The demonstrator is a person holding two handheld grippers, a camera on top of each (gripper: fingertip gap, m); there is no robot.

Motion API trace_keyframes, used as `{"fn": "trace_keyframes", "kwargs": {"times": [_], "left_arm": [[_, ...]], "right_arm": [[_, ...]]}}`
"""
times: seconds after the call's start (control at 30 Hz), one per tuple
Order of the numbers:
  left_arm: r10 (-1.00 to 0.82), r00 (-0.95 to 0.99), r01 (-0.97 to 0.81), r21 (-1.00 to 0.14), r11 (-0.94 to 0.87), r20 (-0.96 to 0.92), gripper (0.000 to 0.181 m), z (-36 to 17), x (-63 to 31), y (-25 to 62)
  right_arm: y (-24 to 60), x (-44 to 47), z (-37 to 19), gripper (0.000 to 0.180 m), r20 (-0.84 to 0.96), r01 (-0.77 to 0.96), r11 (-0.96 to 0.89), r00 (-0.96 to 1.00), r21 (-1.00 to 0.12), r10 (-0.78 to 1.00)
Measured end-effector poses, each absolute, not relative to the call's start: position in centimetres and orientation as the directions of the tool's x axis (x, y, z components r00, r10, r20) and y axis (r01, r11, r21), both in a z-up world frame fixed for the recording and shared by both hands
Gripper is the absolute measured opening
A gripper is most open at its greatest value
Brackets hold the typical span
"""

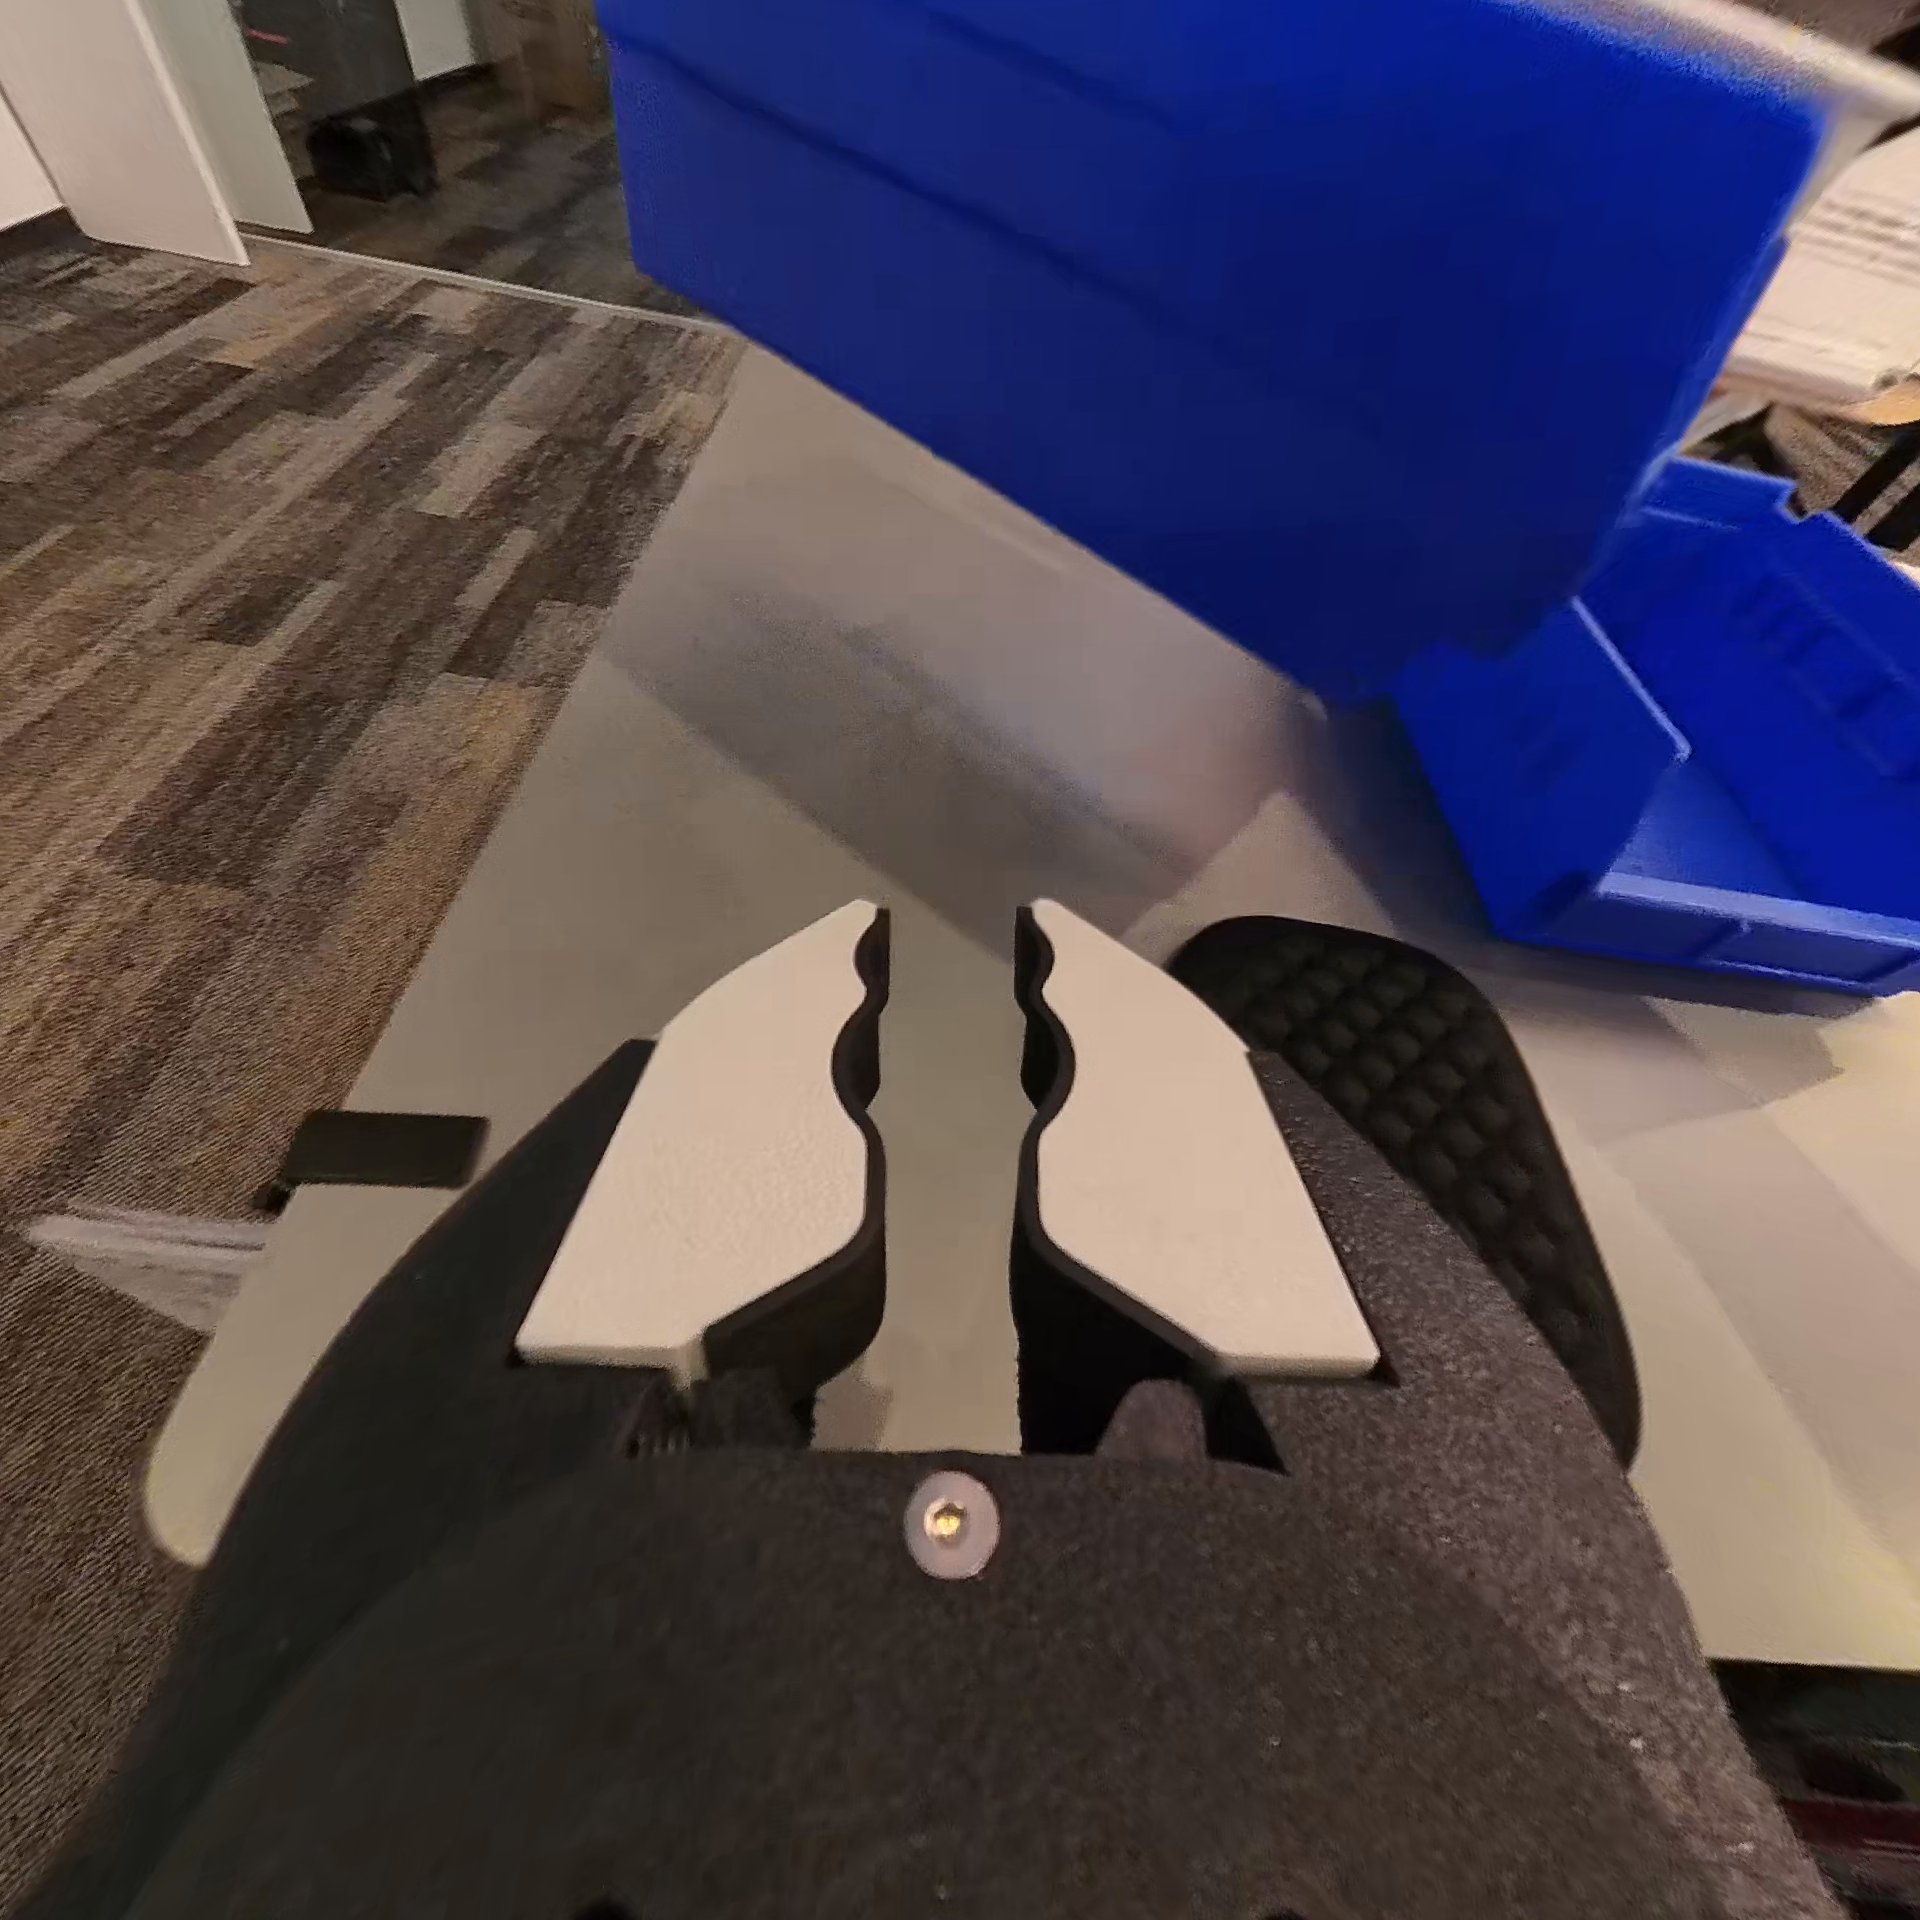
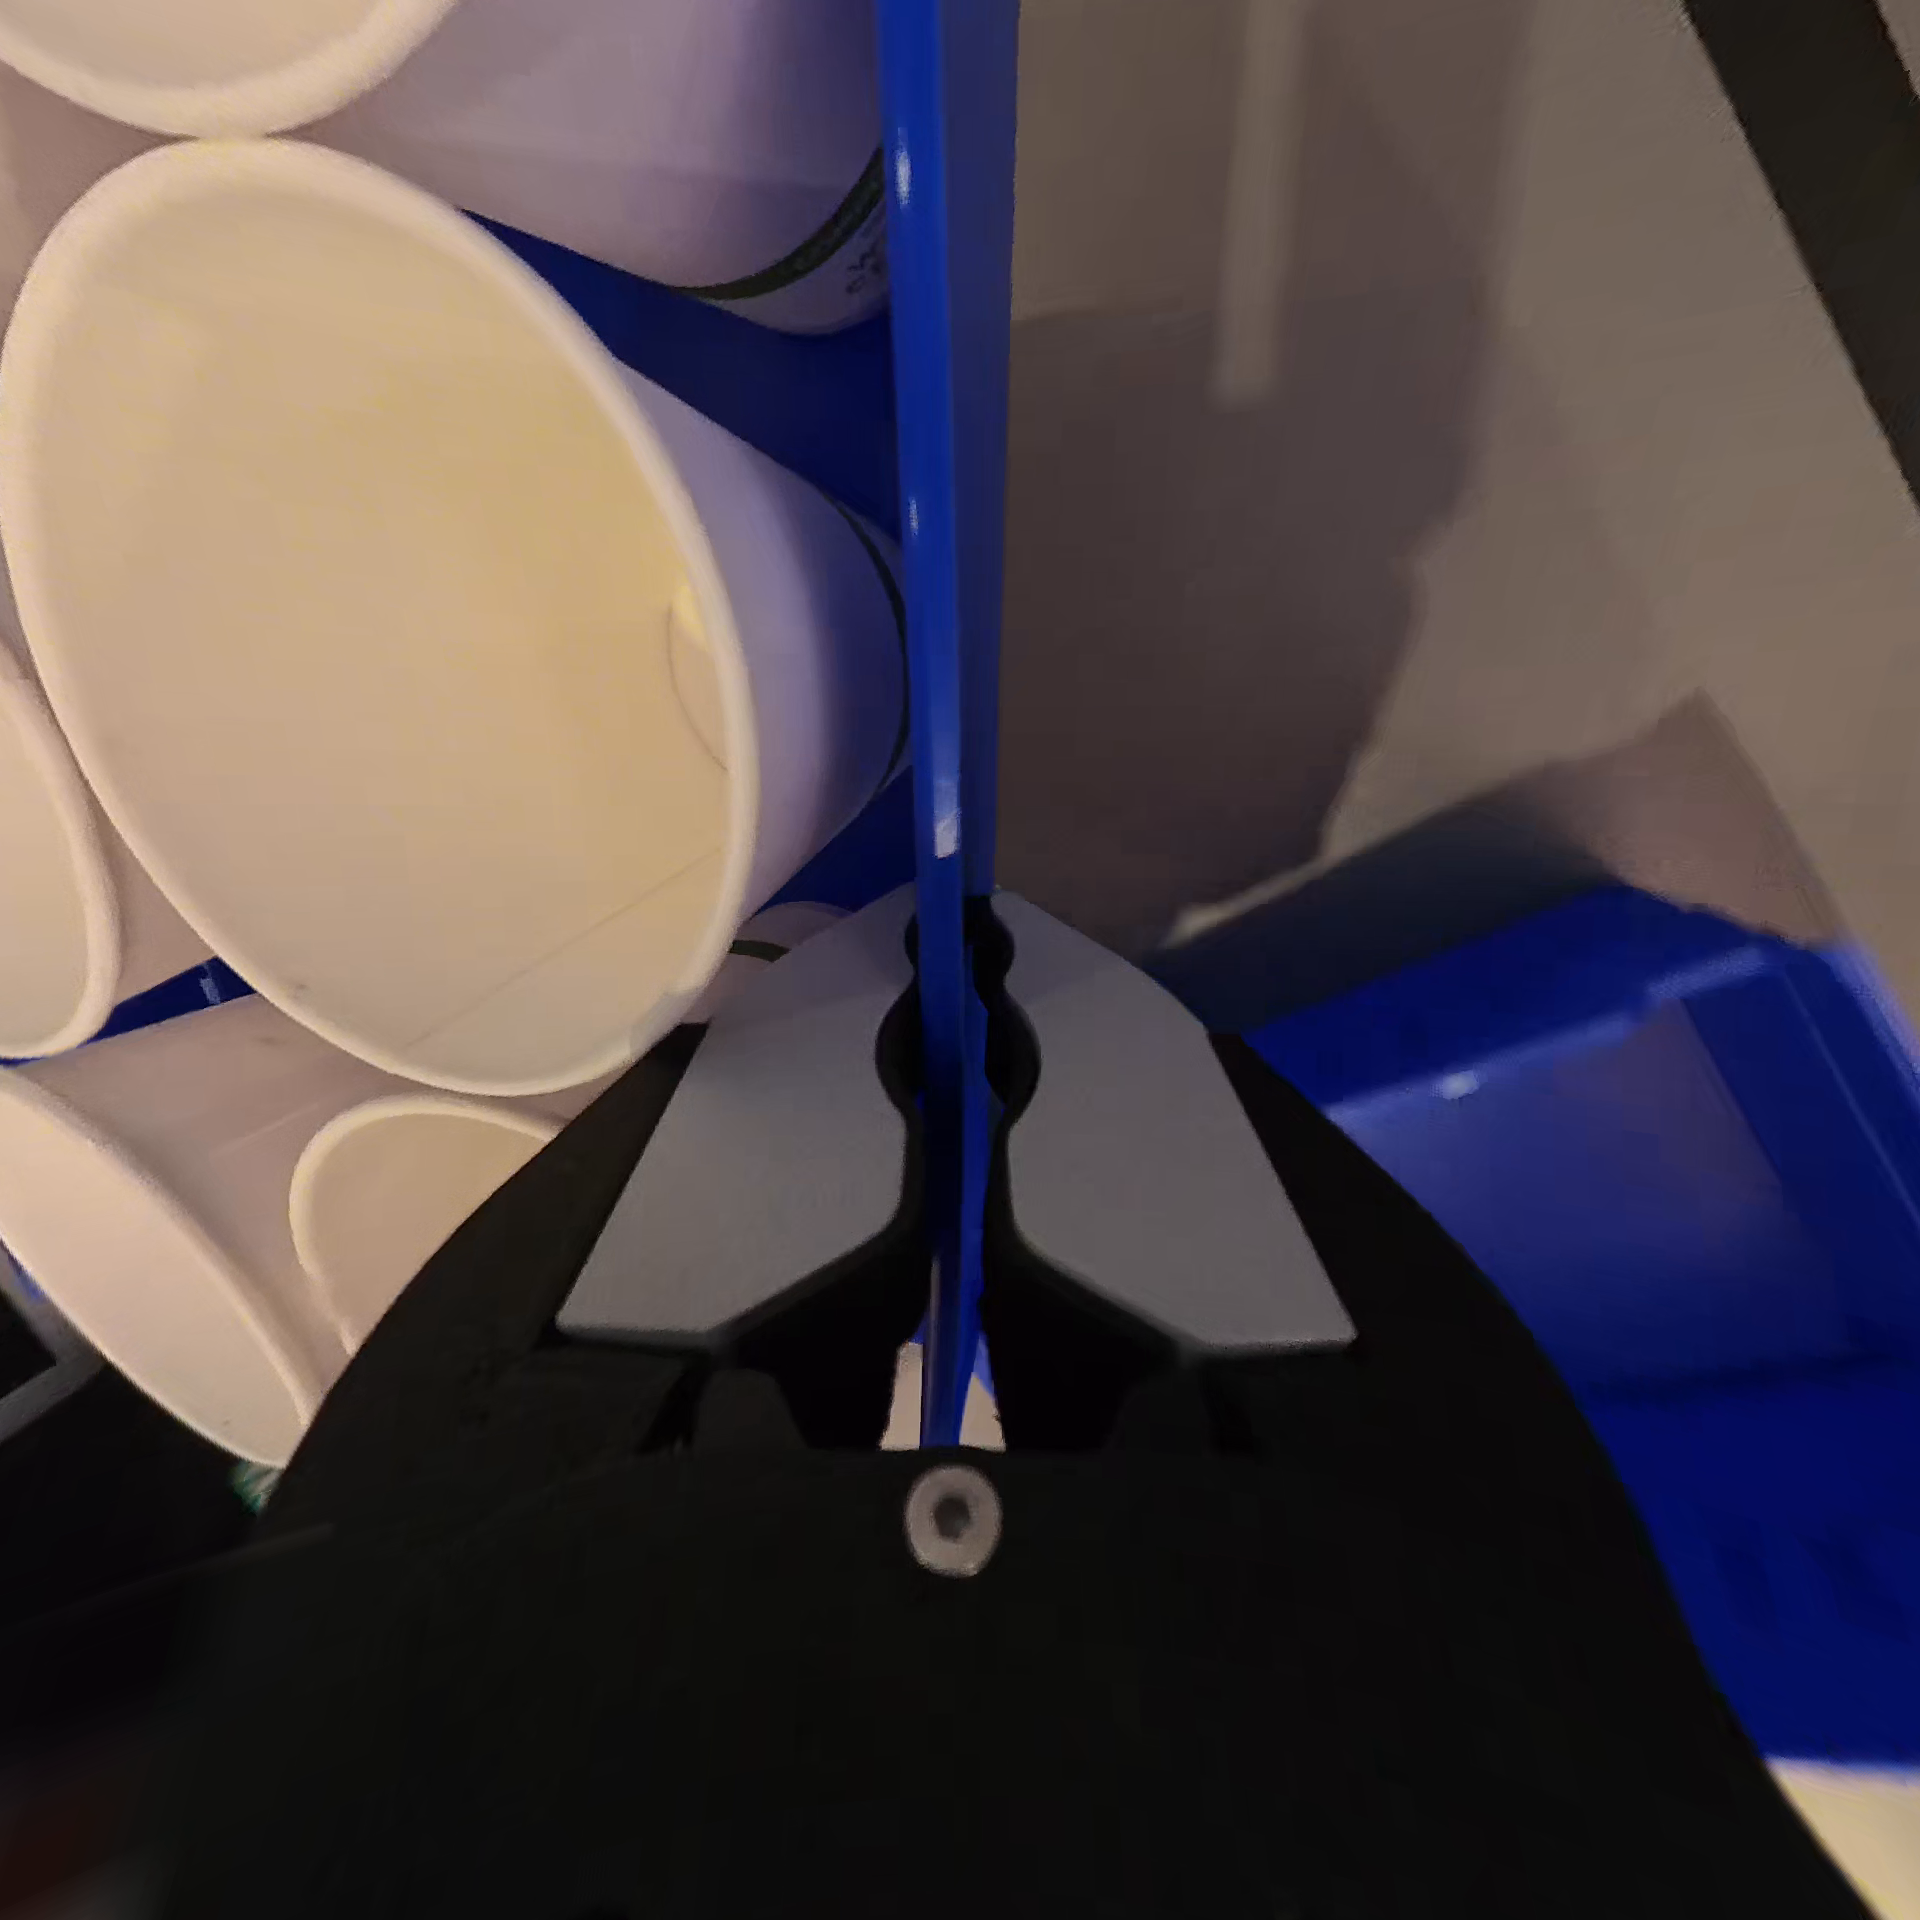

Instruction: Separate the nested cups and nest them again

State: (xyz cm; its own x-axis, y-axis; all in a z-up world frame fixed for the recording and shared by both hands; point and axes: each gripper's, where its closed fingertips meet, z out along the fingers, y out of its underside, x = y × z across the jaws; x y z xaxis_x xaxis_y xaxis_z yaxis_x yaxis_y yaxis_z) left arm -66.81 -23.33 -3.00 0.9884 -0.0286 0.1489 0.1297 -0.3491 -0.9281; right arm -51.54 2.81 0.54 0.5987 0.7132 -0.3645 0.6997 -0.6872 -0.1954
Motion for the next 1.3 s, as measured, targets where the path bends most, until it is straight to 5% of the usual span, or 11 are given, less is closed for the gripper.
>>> {"fn": "trace_keyframes", "kwargs": {"times": [0.57, 0.77, 0.93, 1.1, 1.3], "left_arm": [[-0.055, 0.985, 0.132, -0.913, -0.387, 0.166, 0.022, -4.8, -65.9, -20.7], [-0.060, 0.990, 0.097, -0.914, -0.394, 0.130, 0.034, -5.4, -63.1, -16.5], [-0.037, 0.997, 0.046, -0.912, -0.409, 0.067, 0.037, -6.9, -61.9, -14.3], [0.032, 0.999, 0.010, -0.918, -0.396, -0.003, 0.032, -7.8, -63.2, -12.6], [0.037, 0.999, 0.024, -0.932, -0.361, 0.012, 0.031, -7.3, -64.3, -11.5]], "right_arm": [[4.5, -54.0, -10.2, 0.006, -0.281, 0.571, -0.805, 0.755, -0.161, 0.592], [4.8, -53.8, -9.2, 0.017, -0.273, 0.527, -0.804, 0.759, -0.274, 0.591], [6.0, -52.1, -6.5, 0.040, -0.061, 0.616, -0.661, 0.710, -0.428, 0.701], [5.1, -50.9, -3.0, 0.035, 0.161, 0.739, -0.411, 0.566, -0.533, 0.808], [1.7, -49.3, -0.4, 0.035, 0.104, 0.724, -0.321, 0.475, -0.610, 0.874]]}}
